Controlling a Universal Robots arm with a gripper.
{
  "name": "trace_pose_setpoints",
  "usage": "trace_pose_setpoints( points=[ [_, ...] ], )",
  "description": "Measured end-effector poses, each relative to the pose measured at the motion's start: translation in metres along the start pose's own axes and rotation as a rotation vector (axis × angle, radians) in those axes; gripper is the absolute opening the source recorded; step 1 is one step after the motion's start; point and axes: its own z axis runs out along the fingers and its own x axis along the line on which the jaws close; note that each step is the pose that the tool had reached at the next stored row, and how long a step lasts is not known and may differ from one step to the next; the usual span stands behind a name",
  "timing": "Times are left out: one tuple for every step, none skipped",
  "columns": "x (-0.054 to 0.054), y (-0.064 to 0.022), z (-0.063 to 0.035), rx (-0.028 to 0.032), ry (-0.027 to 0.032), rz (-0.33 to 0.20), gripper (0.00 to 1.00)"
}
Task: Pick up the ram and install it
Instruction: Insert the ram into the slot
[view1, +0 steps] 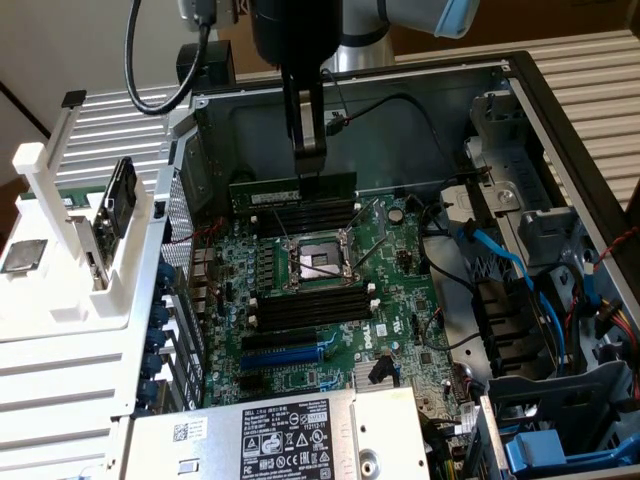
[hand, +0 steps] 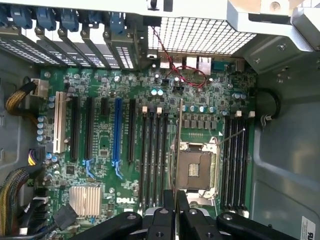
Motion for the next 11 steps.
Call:
trace_pose_setpoints(
  points=[
    [0.000, -0.0001, 0.0055, 0.0000, -0.0001, 0.000, 0.13],
    [0.000, -0.0002, 0.0073, 0.0000, -0.0001, 0.000, 0.13],
    [0.001, -0.0003, 0.0091, 0.0000, -0.0001, 0.000, 0.13],
    [0.001, -0.0005, 0.0109, -0.0001, 0.0000, 0.000, 0.13],
    [0.001, -0.0009, 0.0127, -0.0002, 0.0000, 0.000, 0.13],
    [0.001, -0.0018, 0.0146, 0.0000, -0.0001, 0.000, 0.13],
    [0.001, -0.0031, 0.0165, 0.0001, -0.0001, 0.000, 0.13],
    [0.001, -0.0042, 0.0183, 0.0002, -0.0001, 0.000, 0.13],
    [0.001, -0.0050, 0.0200, 0.0005, 0.0000, 0.000, 0.13],
    [0.001, -0.0055, 0.0219, 0.0010, 0.0000, 0.000, 0.13],
    [0.002, -0.0056, 0.0237, 0.0011, 0.0000, 0.000, 0.13]
  ],
)
